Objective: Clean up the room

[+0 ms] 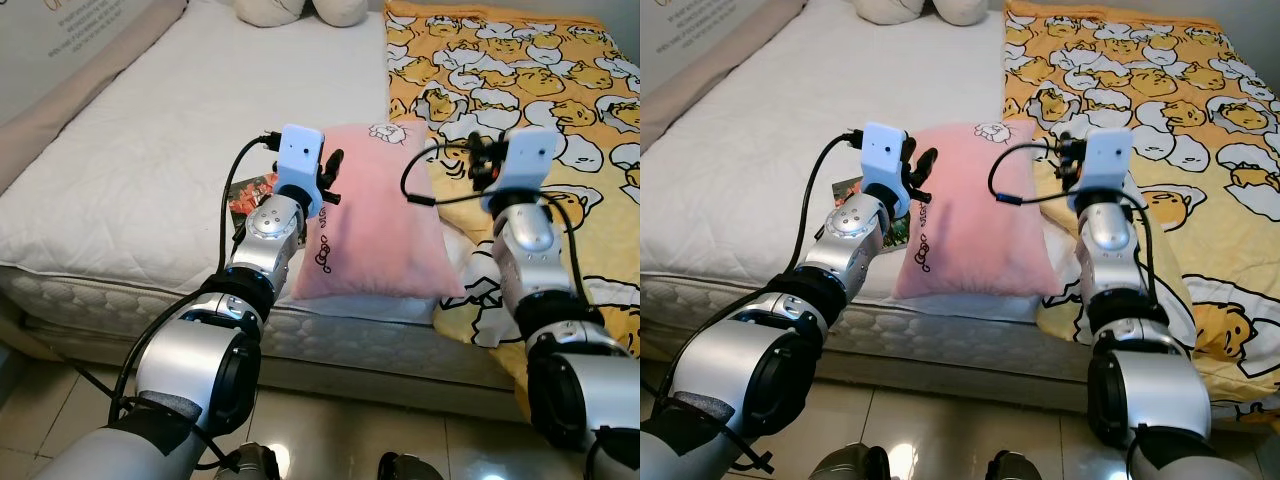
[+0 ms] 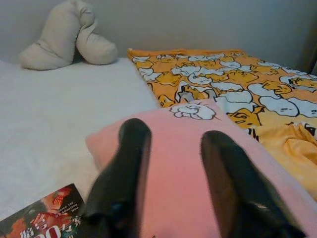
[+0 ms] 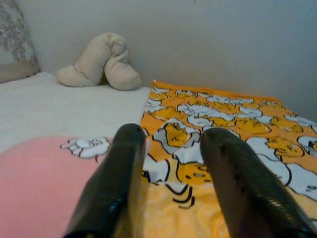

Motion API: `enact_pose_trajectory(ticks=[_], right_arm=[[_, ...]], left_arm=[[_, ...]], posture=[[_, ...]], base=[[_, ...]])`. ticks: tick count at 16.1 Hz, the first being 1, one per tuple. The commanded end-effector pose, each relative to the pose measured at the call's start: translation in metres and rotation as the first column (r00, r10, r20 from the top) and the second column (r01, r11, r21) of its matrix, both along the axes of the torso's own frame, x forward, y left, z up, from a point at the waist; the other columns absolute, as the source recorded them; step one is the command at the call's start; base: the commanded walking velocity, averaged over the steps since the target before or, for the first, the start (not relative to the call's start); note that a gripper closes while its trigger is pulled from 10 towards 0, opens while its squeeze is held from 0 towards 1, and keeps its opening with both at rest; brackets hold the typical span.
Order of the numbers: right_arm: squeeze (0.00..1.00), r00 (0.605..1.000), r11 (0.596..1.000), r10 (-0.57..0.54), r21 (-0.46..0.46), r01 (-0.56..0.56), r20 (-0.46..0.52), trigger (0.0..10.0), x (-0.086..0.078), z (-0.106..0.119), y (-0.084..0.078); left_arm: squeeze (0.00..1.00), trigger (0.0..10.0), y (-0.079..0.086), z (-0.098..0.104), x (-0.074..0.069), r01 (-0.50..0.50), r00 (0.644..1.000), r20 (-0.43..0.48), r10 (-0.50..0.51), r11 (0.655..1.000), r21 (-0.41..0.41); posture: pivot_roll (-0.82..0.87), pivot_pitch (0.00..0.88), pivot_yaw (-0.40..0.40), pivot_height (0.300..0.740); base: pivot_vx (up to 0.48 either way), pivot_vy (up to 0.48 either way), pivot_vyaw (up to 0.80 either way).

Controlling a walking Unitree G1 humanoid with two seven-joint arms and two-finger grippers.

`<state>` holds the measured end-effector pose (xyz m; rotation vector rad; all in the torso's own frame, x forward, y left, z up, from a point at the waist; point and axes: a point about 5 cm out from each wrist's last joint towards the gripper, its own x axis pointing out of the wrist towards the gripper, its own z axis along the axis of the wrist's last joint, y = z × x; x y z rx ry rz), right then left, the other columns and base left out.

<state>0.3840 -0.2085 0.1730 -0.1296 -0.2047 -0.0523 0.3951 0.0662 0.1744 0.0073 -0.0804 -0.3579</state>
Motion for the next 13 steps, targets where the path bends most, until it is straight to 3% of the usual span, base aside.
enact_pose_trajectory(ticks=[1, 3, 4, 8, 13], right_arm=[[1.0, 1.0, 1.0, 0.01, 0.027, -0.01, 0.007, 10.0, -0.001, -0.001, 0.001], [1.0, 1.0, 0.996, 0.016, 0.088, -0.015, -0.011, 10.0, -0.002, -0.007, 0.001], [1.0, 1.0, 0.992, 0.018, 0.126, -0.015, -0.024, 10.0, -0.003, -0.011, 0.001], [1.0, 0.999, 0.99, 0.021, 0.142, -0.015, -0.039, 10.0, -0.002, -0.012, 0.002], [1.0, 0.997, 0.991, 0.041, 0.129, -0.033, -0.06, 10.0, -0.006, -0.023, 0.009]], left_arm=[[1.0, 10.0, 0.006, -0.013, -0.002, -0.048, 0.996, -0.081, 0.041, 0.995, -0.087], [1.0, 10.0, 0.012, -0.024, -0.003, -0.112, 0.984, -0.159, 0.085, 0.978, -0.174], [1.0, 10.0, 0.013, -0.028, -0.005, -0.129, 0.981, -0.169, 0.099, 0.976, -0.178], [1.0, 10.0, 0.01, -0.021, -0.004, -0.093, 0.991, -0.103, 0.083, 0.991, -0.097], [1.0, 10.0, 0.015, -0.032, -0.007, -0.107, 0.985, -0.148, 0.089, 0.988, -0.115]], posture=[[-0.11, 0.0, 0.035, 0.74], [-0.1, 0.0, 0.031, 0.74], [-0.1, 0.0, 0.025, 0.74], [-0.1, 0.0, 0.022, 0.74], [-0.1, 0.0, 0.029, 0.74]], base=[[0.0, 0.0, 0.0], [0.0, 0.0, 0.0], [0.0, 0.0, 0.0], [0.0, 0.0, 0.0], [0.0, 0.0, 0.0]])
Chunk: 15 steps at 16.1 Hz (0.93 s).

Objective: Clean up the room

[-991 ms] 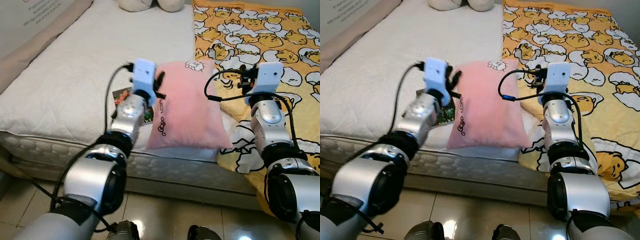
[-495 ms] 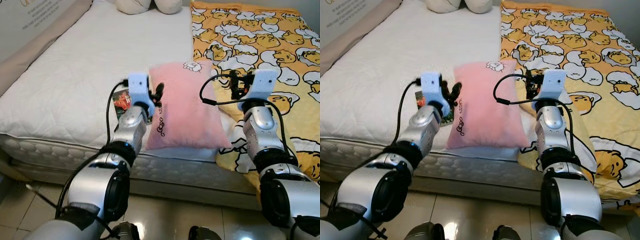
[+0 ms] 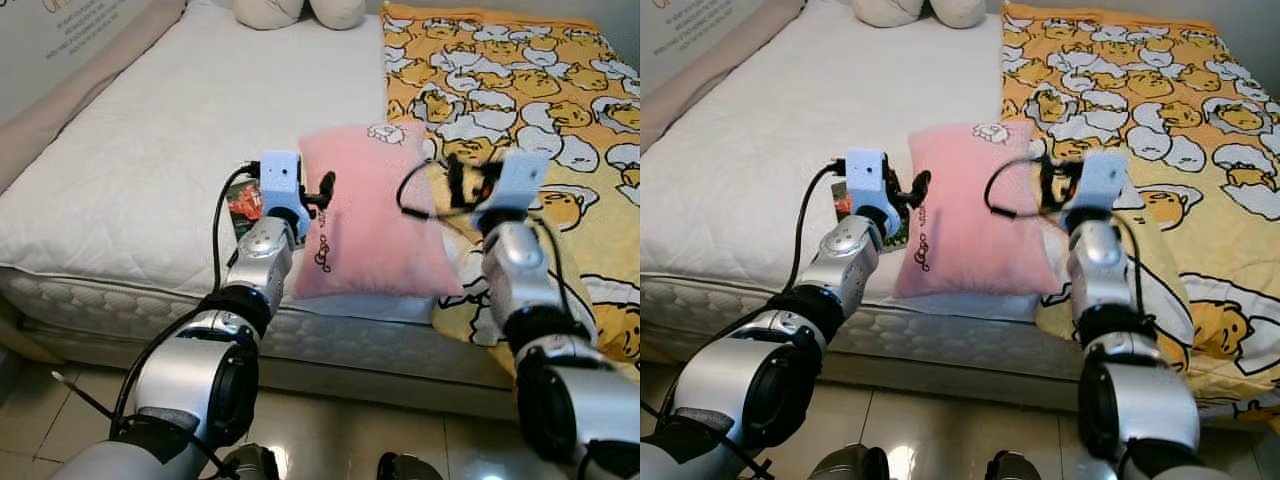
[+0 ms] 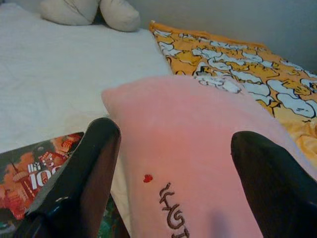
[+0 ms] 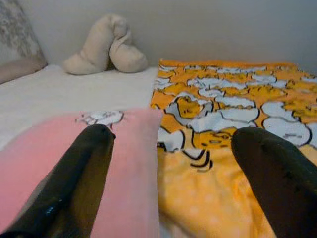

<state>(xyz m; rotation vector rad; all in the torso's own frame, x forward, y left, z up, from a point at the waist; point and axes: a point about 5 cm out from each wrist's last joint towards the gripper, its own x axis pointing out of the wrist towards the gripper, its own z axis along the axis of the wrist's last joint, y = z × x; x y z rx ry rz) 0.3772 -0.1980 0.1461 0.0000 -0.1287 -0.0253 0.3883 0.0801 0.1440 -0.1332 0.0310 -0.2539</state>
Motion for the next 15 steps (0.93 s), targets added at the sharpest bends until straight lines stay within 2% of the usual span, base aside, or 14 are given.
enact_pose_trajectory(ticks=[1, 4, 7, 11, 14, 15], right_arm=[[1.0, 1.0, 1.0, -0.007, 0.017, 0.007, -0.001, 10.0, 0.001, 0.001, 0.0], [1.0, 1.0, 1.0, -0.004, 0.02, 0.004, -0.015, 10.0, 0.002, 0.0, 0.003], [1.0, 1.0, 1.0, 0.003, 0.026, -0.002, -0.014, 10.0, 0.005, 0.005, 0.006], [1.0, 0.999, 1.0, -0.022, -0.007, 0.022, -0.038, 10.0, 0.012, 0.013, 0.005], [1.0, 0.995, 1.0, 0.0, -0.003, 0.0, -0.096, 10.0, 0.013, 0.006, 0.013], [0.53, 0.993, 1.0, 0.008, 0.005, -0.008, -0.121, 10.0, 0.013, 0.002, 0.015]], left_arm=[[1.0, 10.0, 0.001, 0.0, 0.0, -0.005, 1.0, -0.009, 0.005, 1.0, 0.006], [1.0, 10.0, -0.005, 0.001, 0.001, 0.022, 1.0, -0.013, -0.021, 0.999, 0.037], [1.0, 10.0, -0.006, 0.008, 0.005, 0.022, 0.999, -0.027, -0.022, 1.0, 0.007], [1.0, 10.0, -0.004, 0.011, 0.008, -0.013, 0.997, -0.075, 0.01, 0.999, -0.042], [1.0, 10.0, -0.003, 0.001, 0.005, -0.027, 0.992, -0.127, 0.018, 0.997, -0.073], [0.13, 10.0, -0.002, -0.002, 0.004, -0.035, 0.99, -0.139, 0.024, 0.996, -0.08]], posture=[[-0.1, 0.0, 0.033, 0.74], [-0.11, 0.0, 0.033, 0.74], [-0.1, 0.0, 0.031, 0.74], [-0.11, 0.083, 0.018, 0.74], [-0.1, 0.157, 0.01, 0.74], [-0.09, 0.166, 0.009, 0.74]], base=[[0.0, 0.0, 0.0], [0.0, 0.0, 0.0], [0.0, 0.0, 0.0], [0.0, 0.0, 0.0], [0.0, 0.0, 0.0], [0.0, 0.0, 0.0]])
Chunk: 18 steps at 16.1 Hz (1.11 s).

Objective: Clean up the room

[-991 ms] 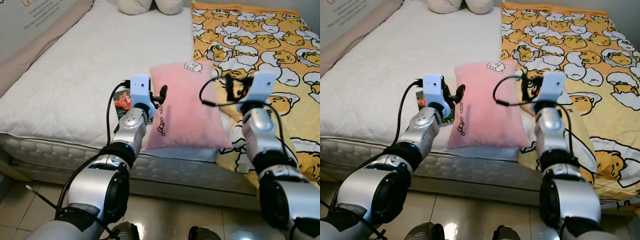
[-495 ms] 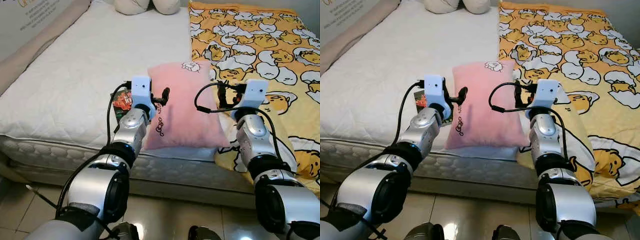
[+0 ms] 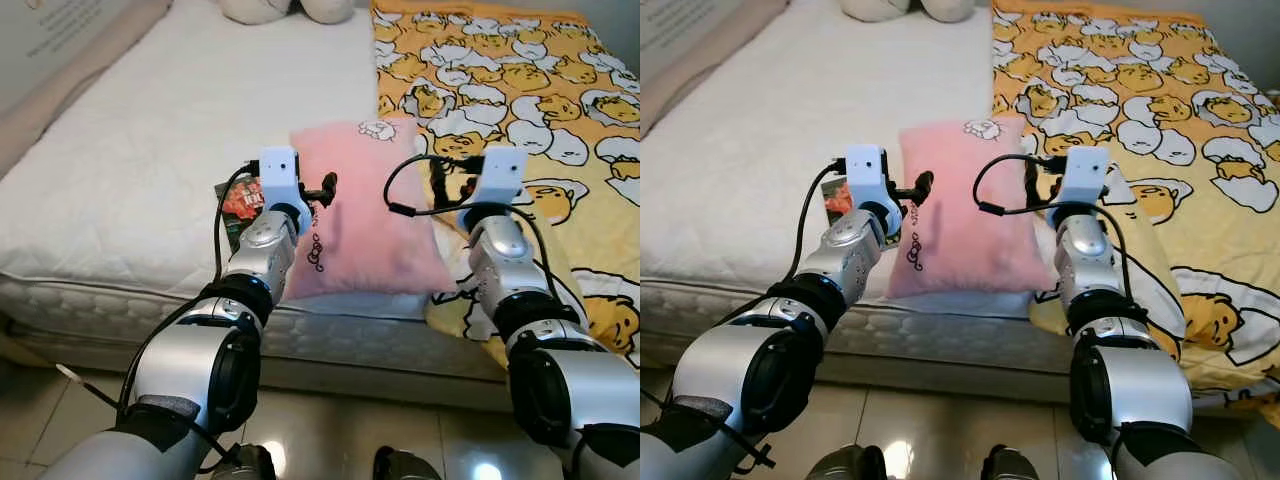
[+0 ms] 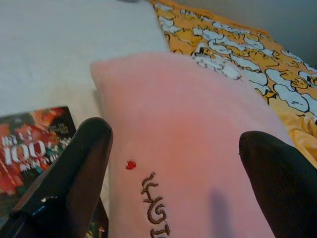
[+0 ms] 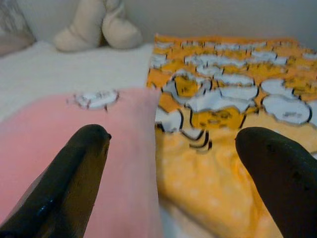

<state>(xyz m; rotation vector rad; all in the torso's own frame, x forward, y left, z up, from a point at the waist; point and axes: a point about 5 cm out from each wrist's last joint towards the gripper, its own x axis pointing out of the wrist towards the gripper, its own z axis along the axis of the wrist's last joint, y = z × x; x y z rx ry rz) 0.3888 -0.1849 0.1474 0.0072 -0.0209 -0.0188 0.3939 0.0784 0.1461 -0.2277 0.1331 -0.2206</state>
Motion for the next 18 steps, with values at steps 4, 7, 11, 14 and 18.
enact_pose_trajectory(ticks=[4, 7, 11, 14, 18], right_arm=[[0.0, 0.989, 0.993, -0.004, 0.115, 0.021, -0.15, 10.0, -0.01, -0.034, 0.005], [0.0, 0.983, 0.948, -0.003, 0.312, 0.062, -0.184, 10.0, -0.016, -0.049, 0.009], [0.0, 0.962, 0.912, 0.043, 0.404, 0.073, -0.271, 10.0, -0.025, -0.07, 0.023], [0.0, 0.954, 0.865, 0.066, 0.493, 0.091, -0.291, 10.0, -0.028, -0.076, 0.033], [0.0, 0.944, 0.726, 0.128, 0.677, 0.121, -0.305, 10.0, -0.031, -0.082, 0.051]], left_arm=[[0.0, 10.0, 0.01, -0.027, -0.009, -0.072, 0.99, -0.127, 0.061, 0.994, -0.085], [0.0, 10.0, 0.01, -0.035, -0.013, -0.095, 0.984, -0.156, 0.083, 0.993, -0.071], [0.0, 10.0, -0.004, -0.051, -0.023, -0.055, 0.978, -0.206, 0.036, 0.995, -0.088], [0.0, 10.0, -0.019, -0.057, -0.029, -0.034, 0.968, -0.25, -0.02, 0.977, -0.21], [0.0, 10.0, -0.037, -0.064, -0.038, -0.005, 0.951, -0.293, -0.094, 0.947, -0.32]], posture=[[-0.1, 0.253, -0.003, 0.74], [-0.11, 0.287, 0.002, 0.74], [-0.11, 0.343, 0.007, 0.74], [-0.11, 0.349, 0.01, 0.74], [-0.1, 0.353, 0.013, 0.74]], base=[[0.0, 0.0, 0.0], [0.0, 0.0, 0.0], [0.0, 0.0, 0.0], [0.0, 0.0, 0.0], [0.0, 0.0, 0.0]])
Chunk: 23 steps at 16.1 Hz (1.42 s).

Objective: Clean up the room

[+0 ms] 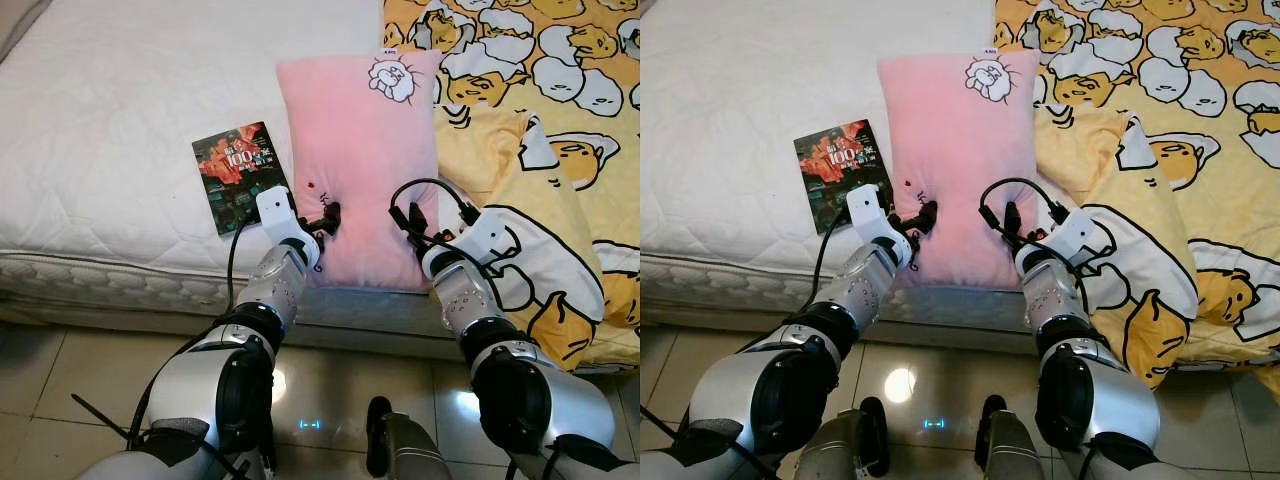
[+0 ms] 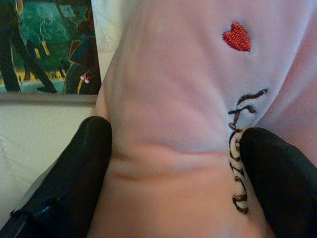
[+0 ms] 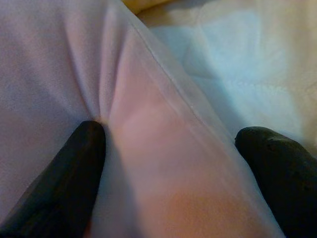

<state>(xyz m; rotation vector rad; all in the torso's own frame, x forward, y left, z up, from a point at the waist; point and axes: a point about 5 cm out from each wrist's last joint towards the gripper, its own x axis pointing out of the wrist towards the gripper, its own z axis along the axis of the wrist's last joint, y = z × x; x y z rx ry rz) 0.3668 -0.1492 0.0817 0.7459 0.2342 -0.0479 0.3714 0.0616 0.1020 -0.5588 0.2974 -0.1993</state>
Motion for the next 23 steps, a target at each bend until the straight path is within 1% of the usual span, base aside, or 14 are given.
enact_pose_trajectory(ticks=[1, 4, 6, 9, 11, 13, 14, 15, 16, 18, 19, 20, 22, 23], right_arm=[[0.0, 0.995, 0.997, 0.058, 0.06, -0.053, -0.084, 10.0, -0.009, -0.017, 0.02], [0.0, 0.986, 0.99, 0.132, 0.071, -0.125, -0.104, 10.0, -0.011, -0.02, 0.032], [0.0, 0.955, 0.963, 0.267, 0.008, -0.268, -0.131, 10.0, -0.015, -0.024, 0.048], [0.0, 0.924, 0.919, 0.328, -0.159, -0.36, -0.196, 10.0, -0.018, -0.029, 0.045], [0.0, 0.91, 0.86, 0.345, -0.311, -0.404, -0.228, 10.0, -0.017, -0.028, 0.037], [0.0, 0.879, 0.772, 0.393, -0.423, -0.474, -0.269, 10.0, -0.019, -0.031, 0.037], [0.0, 0.859, 0.735, 0.419, -0.444, -0.512, -0.295, 10.0, -0.022, -0.035, 0.04], [0.0, 0.848, 0.722, 0.432, -0.446, -0.529, -0.307, 10.0, -0.024, -0.037, 0.042], [0.0, 0.811, 0.683, 0.476, -0.438, -0.585, -0.34, 10.0, -0.029, -0.042, 0.051], [0.0, 0.818, 0.76, 0.484, -0.314, -0.569, -0.309, 9.8, -0.032, -0.043, 0.061], [0.0, 0.825, 0.78, 0.478, -0.287, -0.557, -0.301, 3.8, -0.032, -0.043, 0.061], [0.0, 0.84, 0.82, 0.462, -0.226, -0.527, -0.284, 0.0, -0.032, -0.044, 0.062], [0.0, 0.853, 0.849, 0.442, -0.18, -0.498, -0.277, 0.0, -0.034, -0.046, 0.06], [0.0, 0.864, 0.848, 0.432, -0.208, -0.486, -0.26, 0.0, -0.032, -0.045, 0.057]], left_arm=[[0.0, 10.0, -0.019, -0.022, -0.016, 0.059, 0.992, -0.112, -0.064, 0.997, -0.05], [0.0, 10.0, -0.018, -0.025, -0.017, 0.054, 0.989, -0.131, -0.064, 0.996, -0.074], [0.0, 10.0, -0.022, -0.027, -0.019, 0.062, 0.985, -0.152, -0.078, 0.993, -0.104], [0.0, 10.0, -0.023, -0.029, -0.021, 0.073, 0.982, -0.165, -0.086, 0.994, -0.082], [0.0, 10.0, -0.019, -0.031, -0.021, 0.06, 0.983, -0.17, -0.072, 0.995, -0.078], [0.0, 10.0, -0.019, -0.03, -0.02, 0.058, 0.983, -0.169, -0.07, 0.995, -0.077], [0.0, 10.0, -0.02, -0.029, -0.02, 0.059, 0.983, -0.167, -0.072, 0.995, -0.079], [0.0, 10.0, -0.021, -0.028, -0.02, 0.061, 0.983, -0.166, -0.073, 0.995, -0.08], [0.0, 10.0, -0.023, -0.027, -0.02, 0.072, 0.983, -0.16, -0.084, 0.994, -0.08], [0.0, 10.0, -0.026, -0.026, -0.02, 0.094, 0.984, -0.146, -0.106, 0.992, -0.084], [0.0, 0.6, -0.026, -0.026, -0.02, 0.103, 0.984, -0.14, -0.114, 0.991, -0.086], [0.0, 0.0, -0.027, -0.022, -0.019, 0.112, 0.986, -0.107, -0.125, 0.987, -0.119], [0.0, 0.0, -0.024, -0.023, -0.019, 0.109, 0.987, -0.105, -0.121, 0.987, -0.119], [0.0, 0.0, -0.02, -0.023, -0.018, 0.09, 0.99, -0.096, -0.104, 0.986, -0.138]], posture=[[-0.09, 0.356, 0.013, 0.74], [-0.09, 0.358, 0.01, 0.74], [-0.08, 0.357, 0.008, 0.74], [-0.07, 0.358, 0.005, 0.74], [-0.08, 0.357, 0.003, 0.74], [-0.08, 0.353, 0.003, 0.74], [-0.08, 0.355, 0.004, 0.74], [-0.08, 0.355, 0.004, 0.74], [-0.07, 0.349, 0.008, 0.74], [-0.05, 0.338, 0.011, 0.74], [-0.05, 0.338, 0.011, 0.74], [-0.05, 0.334, 0.011, 0.74], [-0.04, 0.329, 0.011, 0.74], [-0.05, 0.325, 0.009, 0.74]], base=[[0.0, 0.0, 0.0], [0.0, 0.0, 0.0], [0.0, 0.0, 0.0], [0.0, 0.0, 0.0], [0.0, 0.0, 0.0], [0.0, 0.0, 0.0], [0.0, 0.0, 0.0], [0.0, 0.0, 0.0], [0.0, 0.0, 0.0], [0.0, 0.0, 0.0], [0.0, 0.0, 0.0], [0.0, 0.0, 0.0], [0.0, 0.0, 0.0], [0.0, 0.0, 0.0]])
